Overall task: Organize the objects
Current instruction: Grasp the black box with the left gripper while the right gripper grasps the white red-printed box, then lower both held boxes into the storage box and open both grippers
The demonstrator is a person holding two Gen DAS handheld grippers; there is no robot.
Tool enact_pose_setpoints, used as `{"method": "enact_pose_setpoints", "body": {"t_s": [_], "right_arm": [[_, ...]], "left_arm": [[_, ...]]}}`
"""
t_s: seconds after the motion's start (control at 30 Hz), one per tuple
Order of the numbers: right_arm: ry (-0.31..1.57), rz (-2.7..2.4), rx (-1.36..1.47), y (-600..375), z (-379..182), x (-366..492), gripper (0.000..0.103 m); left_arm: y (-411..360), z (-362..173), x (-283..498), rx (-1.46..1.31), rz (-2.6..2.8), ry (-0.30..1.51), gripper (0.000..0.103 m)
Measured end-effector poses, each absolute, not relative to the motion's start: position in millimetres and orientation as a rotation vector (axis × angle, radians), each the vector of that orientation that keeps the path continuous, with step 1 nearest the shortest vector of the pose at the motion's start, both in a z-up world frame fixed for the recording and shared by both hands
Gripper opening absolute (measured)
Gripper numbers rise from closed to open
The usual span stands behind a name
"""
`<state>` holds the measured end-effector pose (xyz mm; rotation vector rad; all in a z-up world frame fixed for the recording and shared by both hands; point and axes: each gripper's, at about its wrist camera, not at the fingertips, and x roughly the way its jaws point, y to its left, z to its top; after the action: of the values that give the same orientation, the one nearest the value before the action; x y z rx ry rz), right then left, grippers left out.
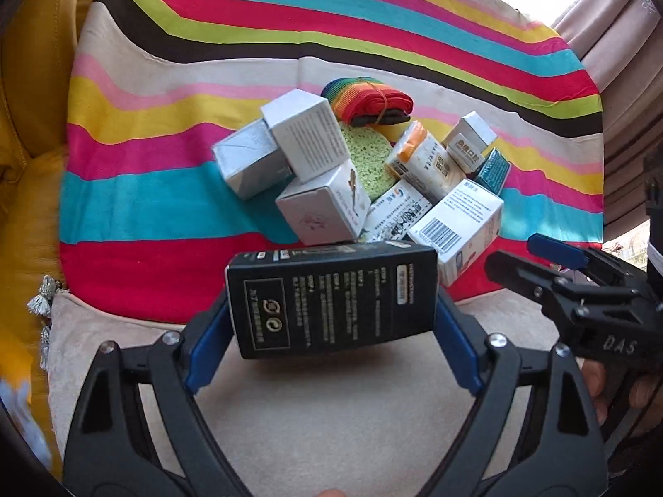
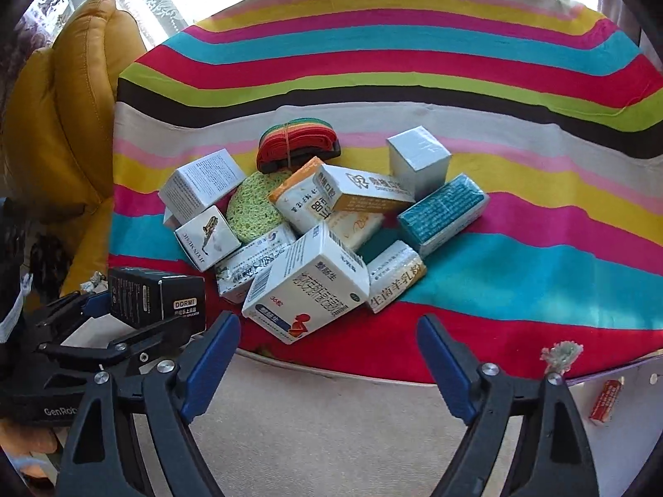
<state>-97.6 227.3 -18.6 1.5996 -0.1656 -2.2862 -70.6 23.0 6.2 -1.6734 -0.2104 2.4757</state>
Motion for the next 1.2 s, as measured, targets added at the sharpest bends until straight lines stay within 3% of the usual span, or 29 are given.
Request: {"method": "enact_pose_setpoints", "body": {"t_s": [0.17,0.3,0.37,0.4,0.5,0.83,1.2], "right_arm": [[-0.494,-2.171,1.701,226,-36,-107,0.088],[-0.669,-2.169,1.761,223,-52,-115,0.086],[-0.691,-2.162,1.756,219,-55,-116,0.067],[-0.662,-2.162,1.764,216,-56,-116,0.05],[-0.623,-2.148,1.741,209,-54,-111,0.042],[-0.462,-2.398,1.564,243,-9,-76,0.042],[-0.401,-2.608,1.542,321,1,-49,0.042]], "left_arm": [[2,18,-57,-1.593,2.566,-0.215,0.09],[-1,20,-62,-1.555,2.6,-0.093,0.09],[-1,23,-59,-1.541,2.628,-0.039,0.09],[0,24,-58,-1.534,2.638,-0.02,0.09],[6,24,-59,-1.53,2.651,0.037,0.09],[55,31,-61,-1.446,2.646,0.257,0.09],[112,34,-64,-1.394,2.596,0.408,0.09]]}}
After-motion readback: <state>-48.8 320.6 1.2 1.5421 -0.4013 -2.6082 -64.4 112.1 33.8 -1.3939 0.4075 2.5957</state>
